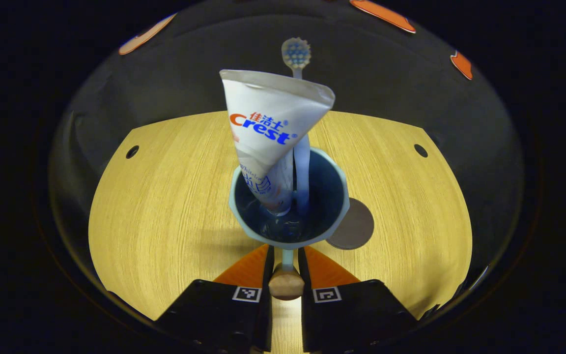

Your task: Put the toothbrush and toothpaste on the desktop into the cup, then pick up the cup and place it on the coaster on the desktop.

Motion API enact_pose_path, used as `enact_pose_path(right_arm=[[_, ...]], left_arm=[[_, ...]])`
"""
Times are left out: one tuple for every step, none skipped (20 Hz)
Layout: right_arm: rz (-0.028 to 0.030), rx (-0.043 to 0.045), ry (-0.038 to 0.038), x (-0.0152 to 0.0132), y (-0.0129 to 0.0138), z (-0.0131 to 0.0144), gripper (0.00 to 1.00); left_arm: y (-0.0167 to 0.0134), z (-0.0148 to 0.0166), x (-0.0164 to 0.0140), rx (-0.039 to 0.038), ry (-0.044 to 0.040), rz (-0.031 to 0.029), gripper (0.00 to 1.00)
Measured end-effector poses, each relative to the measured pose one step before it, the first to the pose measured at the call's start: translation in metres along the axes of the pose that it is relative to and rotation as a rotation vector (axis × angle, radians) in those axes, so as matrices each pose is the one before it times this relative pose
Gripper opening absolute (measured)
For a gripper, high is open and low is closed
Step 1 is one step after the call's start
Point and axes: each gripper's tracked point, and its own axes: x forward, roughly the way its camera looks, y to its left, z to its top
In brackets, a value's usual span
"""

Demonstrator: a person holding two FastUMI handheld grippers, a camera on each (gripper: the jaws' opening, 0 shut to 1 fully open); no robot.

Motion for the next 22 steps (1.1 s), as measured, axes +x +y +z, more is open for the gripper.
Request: enact_pose_path(right_arm=[[-0.00406,0.00028,0.00032,-0.00156,-0.00017,0.00108,0.89],[-0.00145,0.00251,0.00199,-0.00101,-0.00031,-0.00041,0.89],[-0.00417,-0.00067,0.00221,-0.00055,-0.00146,-0.00007,0.89],[-0.00481,-0.00366,0.00108,0.00115,-0.00053,-0.00083,0.89],[-0.00679,-0.00481,0.00162,-0.00005,-0.00131,-0.00008,0.89],[-0.00890,0.00021,0.00530,-0.00017,0.00020,-0.00041,0.89],[0.00333,0.00335,0.00606,-0.00027,0.00177,-0.00114,0.89],[-0.00385,0.00304,0.00712,0.00057,-0.00160,-0.00076,0.89],[-0.00724,0.00098,0.00276,-0.00015,-0.00087,0.00058,0.89],[-0.00799,0.00063,0.00404,-0.00042,-0.00065,-0.00082,0.89],[-0.00726,0.00145,0.00663,-0.00038,-0.00050,-0.00164,0.89],[-0.00424,0.00443,0.00581,-0.00028,0.00008,-0.00123,0.89],[-0.00356,0.00607,0.00389,-0.00011,-0.00023,-0.00098,0.89],[0.00008,0.00803,0.00291,0.00019,0.00013,-0.00106,0.90],[-0.00113,0.00677,0.00648,0.00041,0.00036,-0.00158,0.90],[-0.00142,0.00485,0.00552,0.00002,-0.00015,-0.00093,0.90],[-0.00417,0.00107,0.00493,0.00049,-0.00017,-0.00070,0.90],[-0.00353,-0.00045,-0.00011,-0.00073,-0.00036,0.00049,0.90],[-0.00229,-0.00059,-0.00285,-0.00065,0.00020,0.00174,0.90],[-0.00163,-0.00068,-0.00769,-0.00048,-0.00077,0.00139,0.90],[-0.00308,0.00031,-0.01385,0.00009,-0.00047,0.00278,0.90],[-0.01421,0.00005,-0.01190,-0.00057,-0.00188,0.00118,0.89]], left_arm=[[-0.00278,-0.00018,0.00088,0.01481,0.00126,-0.00898,0.24],[-0.00151,-0.00084,0.00133,0.01408,0.00195,-0.01007,0.24],[-0.00163,-0.00037,0.00019,0.01347,0.00382,-0.00882,0.24],[-0.00076,-0.00104,0.00044,0.01514,0.00238,-0.00584,0.24],[-0.00072,-0.00019,0.00102,0.01570,0.00158,-0.00375,0.24],[-0.00266,-0.00102,-0.00021,0.01185,0.00181,-0.00179,0.24],[-0.00180,-0.00136,0.00114,0.00889,0.00412,0.00102,0.24],[-0.00166,-0.00228,-0.00045,0.00725,0.00984,-0.00132,0.24],[-0.00118,-0.00130,-0.00018,0.00483,0.00775,-0.00840,0.24],[0.00076,-0.00121,0.00208,0.00230,0.00537,-0.00515,0.24],[0.00108,-0.00055,0.00172,-0.00319,0.00481,-0.00160,0.24],[-0.00051,-0.00462,0.00205,-0.01786,0.01649,-0.00698,0.24],[0.00289,0.00212,0.00423,0.00797,-0.00762,0.00418,0.24],[-0.00294,-0.00313,-0.00692,0.00751,0.01997,-0.00296,0.24],[-0.00208,0.00087,-0.00202,0.01228,-0.00863,-0.01791,0.26],[-0.00259,0.00285,-0.00729,0.01468,-0.01801,-0.01431,0.35],[-0.00098,0.00545,-0.00475,0.01656,-0.03397,-0.00647,0.61],[-0.00069,0.00711,-0.00798,0.01837,-0.03715,-0.00397,0.87],[-0.00227,0.00898,-0.00769,-0.00241,-0.05224,-0.01417,0.97],[-0.00063,0.00335,-0.00639,-0.04316,-0.07710,-0.03459,0.97],[-0.01074,0.00599,-0.00752,-0.05591,-0.06113,-0.04772,0.95],[-0.00469,0.00473,-0.01027,-0.03875,-0.05497,-0.03790,0.96]])
